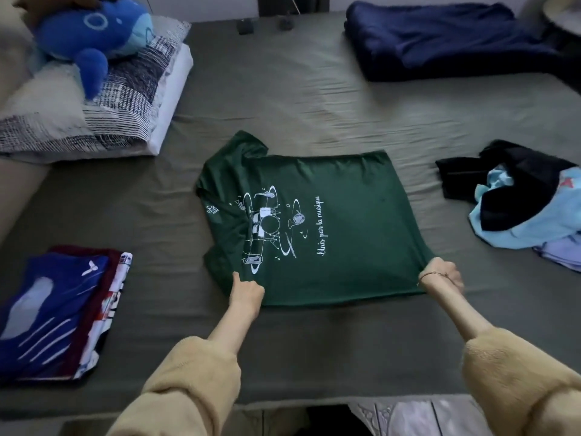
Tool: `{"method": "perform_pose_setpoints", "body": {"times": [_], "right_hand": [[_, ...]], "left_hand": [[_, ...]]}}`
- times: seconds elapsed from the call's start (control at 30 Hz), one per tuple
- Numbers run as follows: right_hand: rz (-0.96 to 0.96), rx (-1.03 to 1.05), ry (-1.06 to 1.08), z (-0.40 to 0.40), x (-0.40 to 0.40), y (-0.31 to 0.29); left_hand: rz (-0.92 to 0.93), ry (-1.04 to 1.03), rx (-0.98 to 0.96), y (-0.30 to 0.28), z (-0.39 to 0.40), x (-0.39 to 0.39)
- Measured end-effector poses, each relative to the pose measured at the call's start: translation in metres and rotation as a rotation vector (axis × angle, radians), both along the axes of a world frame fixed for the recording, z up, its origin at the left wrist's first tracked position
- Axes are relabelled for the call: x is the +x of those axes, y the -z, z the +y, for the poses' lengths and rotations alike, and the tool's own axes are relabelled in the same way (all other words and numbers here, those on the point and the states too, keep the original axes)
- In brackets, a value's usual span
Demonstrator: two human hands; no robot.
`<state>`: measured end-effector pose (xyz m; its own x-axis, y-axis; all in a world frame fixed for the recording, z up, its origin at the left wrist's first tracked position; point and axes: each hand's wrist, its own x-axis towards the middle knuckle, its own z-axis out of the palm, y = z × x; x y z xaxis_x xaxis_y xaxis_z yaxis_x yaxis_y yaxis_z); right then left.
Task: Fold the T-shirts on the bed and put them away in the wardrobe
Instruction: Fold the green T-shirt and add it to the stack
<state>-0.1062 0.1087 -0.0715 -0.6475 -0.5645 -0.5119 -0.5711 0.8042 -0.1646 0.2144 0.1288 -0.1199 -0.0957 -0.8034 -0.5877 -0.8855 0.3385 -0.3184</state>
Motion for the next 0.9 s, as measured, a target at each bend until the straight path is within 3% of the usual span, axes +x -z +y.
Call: {"method": "perform_pose_setpoints", "body": {"times": [0.17, 0.27, 0.43, 0.63, 0.77, 0.83, 0.9], "right_hand": [[0.098, 0.162, -0.172, 0.013, -0.005, 0.027], [0.156, 0.291, -0.258, 0.018, -0.001, 0.04], [0.401, 0.303, -0.452, 0.011, 0.021, 0.04], [0.093, 0.222, -0.647, -0.036, 0.084, 0.048], [-0.062, 0.2, -0.794, -0.068, 0.156, 0.062], [-0.188, 0.197, -0.86, -0.076, 0.186, 0.07], [-0.314, 0.193, -0.913, -0.086, 0.211, 0.077]], "left_hand": [[-0.054, 0.012, 0.043, 0.018, 0.005, -0.001], [0.026, -0.095, 0.056, 0.017, 0.005, 0.001], [0.339, -0.421, -0.255, 0.009, -0.007, 0.013], [0.608, -0.829, -0.504, 0.007, -0.036, 0.042], [0.817, -1.14, -0.341, 0.021, -0.057, 0.075], [0.843, -1.155, -0.266, 0.029, -0.061, 0.084], [0.734, -1.059, -0.255, 0.034, -0.067, 0.093]]}}
